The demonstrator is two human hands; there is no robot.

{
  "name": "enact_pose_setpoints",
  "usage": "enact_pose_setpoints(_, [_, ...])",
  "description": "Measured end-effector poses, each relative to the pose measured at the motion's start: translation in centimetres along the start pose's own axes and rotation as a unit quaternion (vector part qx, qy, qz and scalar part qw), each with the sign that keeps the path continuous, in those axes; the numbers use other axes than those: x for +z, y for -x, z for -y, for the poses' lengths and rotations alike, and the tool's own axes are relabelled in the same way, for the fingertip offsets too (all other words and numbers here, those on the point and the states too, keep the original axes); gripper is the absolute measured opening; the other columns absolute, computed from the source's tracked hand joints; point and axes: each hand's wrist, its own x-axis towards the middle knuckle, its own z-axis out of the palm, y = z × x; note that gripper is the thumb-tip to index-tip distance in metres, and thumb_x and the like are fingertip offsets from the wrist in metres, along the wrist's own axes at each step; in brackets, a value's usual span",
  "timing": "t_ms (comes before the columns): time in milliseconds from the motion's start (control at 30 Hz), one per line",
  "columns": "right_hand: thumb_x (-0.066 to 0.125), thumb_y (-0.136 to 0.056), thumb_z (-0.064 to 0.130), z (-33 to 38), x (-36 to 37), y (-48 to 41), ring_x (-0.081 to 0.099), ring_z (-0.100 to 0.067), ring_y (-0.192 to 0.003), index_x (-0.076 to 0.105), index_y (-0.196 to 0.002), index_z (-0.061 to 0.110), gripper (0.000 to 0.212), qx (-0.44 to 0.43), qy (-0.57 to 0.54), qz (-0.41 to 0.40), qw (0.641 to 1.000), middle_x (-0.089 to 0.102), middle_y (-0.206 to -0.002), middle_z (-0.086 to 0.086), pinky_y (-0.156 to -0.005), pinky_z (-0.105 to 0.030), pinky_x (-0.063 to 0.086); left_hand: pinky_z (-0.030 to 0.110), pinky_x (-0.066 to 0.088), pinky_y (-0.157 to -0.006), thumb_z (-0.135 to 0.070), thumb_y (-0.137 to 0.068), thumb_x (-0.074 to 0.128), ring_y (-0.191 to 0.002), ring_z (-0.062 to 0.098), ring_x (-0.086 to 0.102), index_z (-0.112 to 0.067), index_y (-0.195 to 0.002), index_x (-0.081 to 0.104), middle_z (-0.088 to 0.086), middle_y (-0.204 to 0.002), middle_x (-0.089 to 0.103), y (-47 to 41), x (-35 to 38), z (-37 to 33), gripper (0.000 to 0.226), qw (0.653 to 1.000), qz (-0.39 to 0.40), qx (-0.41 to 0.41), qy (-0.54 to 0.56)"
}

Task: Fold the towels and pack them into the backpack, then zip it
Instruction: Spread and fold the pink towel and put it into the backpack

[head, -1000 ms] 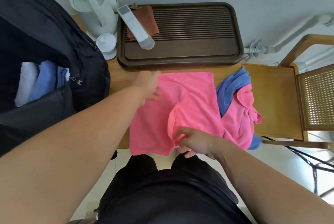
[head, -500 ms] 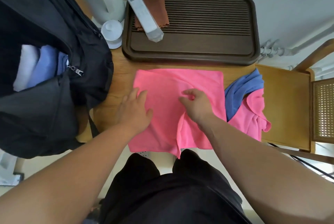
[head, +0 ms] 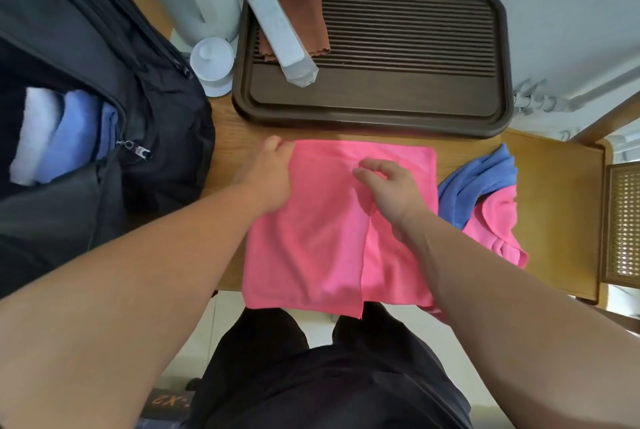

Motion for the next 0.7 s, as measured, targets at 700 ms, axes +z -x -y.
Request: enact_pose_setpoints(700, [0.070,-0.084,0.036,-1.8,0.3,-0.1,0.042,-0.031,-0.131,0.064,-0.130,0.021,0.048,-0.132,0.269,-0.037,0.953,0.042,-0.139,-0.012,-0.112,-0.040,0.035,0.051,0.022,-0.117,-0.047,-0.095,0.047,-0.145,0.036,0.023,-0.019,-0.154,0.026,0.013,-0.162,0.019,4.4,2.7,-1.4,0.069,0.995,-0.083,0.004,-0.050])
